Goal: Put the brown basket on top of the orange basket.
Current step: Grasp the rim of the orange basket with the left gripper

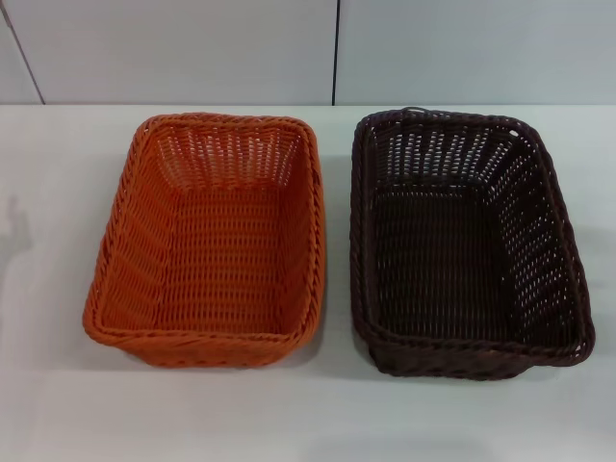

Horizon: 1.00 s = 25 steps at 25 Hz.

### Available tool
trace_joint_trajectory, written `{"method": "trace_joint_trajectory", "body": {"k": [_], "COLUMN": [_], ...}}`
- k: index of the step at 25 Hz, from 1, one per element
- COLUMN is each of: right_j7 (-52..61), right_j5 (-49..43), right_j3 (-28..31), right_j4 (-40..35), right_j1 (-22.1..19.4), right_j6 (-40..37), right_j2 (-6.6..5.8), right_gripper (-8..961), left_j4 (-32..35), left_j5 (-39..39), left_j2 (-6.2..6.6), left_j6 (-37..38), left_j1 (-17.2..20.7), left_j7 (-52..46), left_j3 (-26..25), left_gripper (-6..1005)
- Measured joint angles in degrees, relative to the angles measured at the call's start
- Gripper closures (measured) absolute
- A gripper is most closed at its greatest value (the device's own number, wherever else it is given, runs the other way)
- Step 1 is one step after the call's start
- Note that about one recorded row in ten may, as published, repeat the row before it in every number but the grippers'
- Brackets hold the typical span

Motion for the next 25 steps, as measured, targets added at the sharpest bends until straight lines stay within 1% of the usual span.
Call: {"method": "trace_joint_trajectory", "body": {"k": [10, 15, 16, 17, 19, 20, 21, 23, 25], "right_j7": [0.04, 0.06, 0.07, 0.07, 0.08, 0.09, 0.09, 0.09, 0.09], "right_j5": [0.00, -0.03, -0.06, -0.08, -0.09, -0.10, -0.10, -0.10, -0.10], "right_j3": [0.00, -0.12, -0.25, -0.42, -0.80, -0.84, -0.87, -1.24, -1.51], "right_j4": [0.00, -0.01, -0.01, 0.00, 0.00, 0.05, 0.15, 0.44, 0.55], "right_j1": [0.09, 0.22, 0.23, 0.23, 0.24, 0.23, 0.22, 0.19, 0.13], "right_j6": [0.00, -0.01, -0.01, 0.00, -0.01, -0.01, -0.01, -0.01, -0.01], "right_j2": [0.02, 0.08, 0.09, 0.09, 0.09, 0.09, 0.09, 0.09, 0.09], "right_gripper": [248, 248, 248, 248, 248, 248, 248, 248, 248], "left_j4": [0.05, 0.25, 0.12, -3.05, -6.70, -10.82, -16.21, -20.62, -27.37], "left_j5": [0.44, 0.57, 0.68, 0.80, 0.84, 0.84, 0.83, 0.85, 1.39], "left_j2": [0.07, 0.08, 0.17, 0.68, 0.95, 1.01, 0.98, 0.96, 1.29], "left_j6": [-3.88, -4.00, -3.90, -3.18, -1.62, 0.78, 4.70, 8.29, 14.73], "left_j1": [-0.35, -0.50, -0.52, -0.36, 0.05, 0.48, 0.99, 1.17, 1.39], "left_j7": [0.02, -0.24, -1.17, -6.99, -11.71, -15.97, -21.34, -25.13, -31.95], "left_j3": [0.48, 1.01, 1.97, 6.66, 10.04, 12.79, 15.57, 17.86, 22.06], "left_gripper": [625, 624, 624, 624, 625, 625, 625, 624, 624]}}
